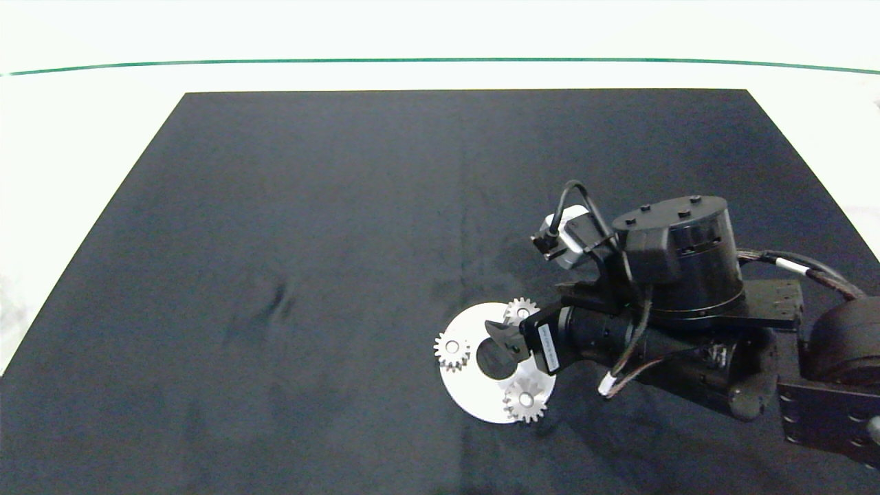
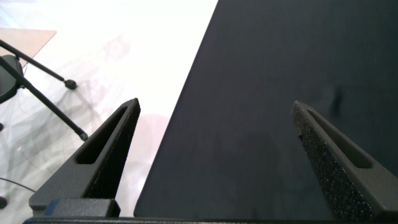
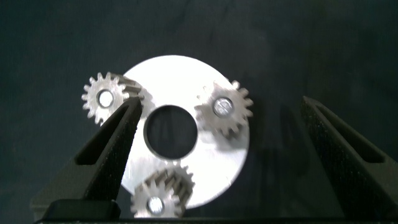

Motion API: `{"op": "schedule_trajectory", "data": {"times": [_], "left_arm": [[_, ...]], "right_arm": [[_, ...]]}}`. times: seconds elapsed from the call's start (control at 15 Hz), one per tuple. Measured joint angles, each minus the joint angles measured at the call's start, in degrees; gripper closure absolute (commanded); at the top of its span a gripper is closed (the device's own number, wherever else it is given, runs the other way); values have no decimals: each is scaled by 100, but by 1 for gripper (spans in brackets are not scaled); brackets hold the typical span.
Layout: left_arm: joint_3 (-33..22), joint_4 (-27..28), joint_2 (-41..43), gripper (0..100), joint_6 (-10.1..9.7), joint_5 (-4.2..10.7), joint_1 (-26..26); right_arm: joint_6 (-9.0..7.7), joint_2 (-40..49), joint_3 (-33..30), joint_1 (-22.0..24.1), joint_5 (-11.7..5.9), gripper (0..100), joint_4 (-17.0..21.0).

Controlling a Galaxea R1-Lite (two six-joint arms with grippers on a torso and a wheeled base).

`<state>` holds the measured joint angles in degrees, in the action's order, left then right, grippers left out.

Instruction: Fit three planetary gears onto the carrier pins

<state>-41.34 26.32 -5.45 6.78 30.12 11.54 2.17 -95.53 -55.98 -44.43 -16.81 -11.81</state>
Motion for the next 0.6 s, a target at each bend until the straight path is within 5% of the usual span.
{"op": "schedule_trajectory", "data": {"times": [0.33, 0.6], "left_arm": [[-278, 124, -6, 0, -9, 2, -61], [-345, 193, -6, 0, -37, 2, -171]], "right_arm": [[28, 1284, 599, 21, -297, 0, 750], [55, 2896, 863, 304, -689, 0, 1892]]}}
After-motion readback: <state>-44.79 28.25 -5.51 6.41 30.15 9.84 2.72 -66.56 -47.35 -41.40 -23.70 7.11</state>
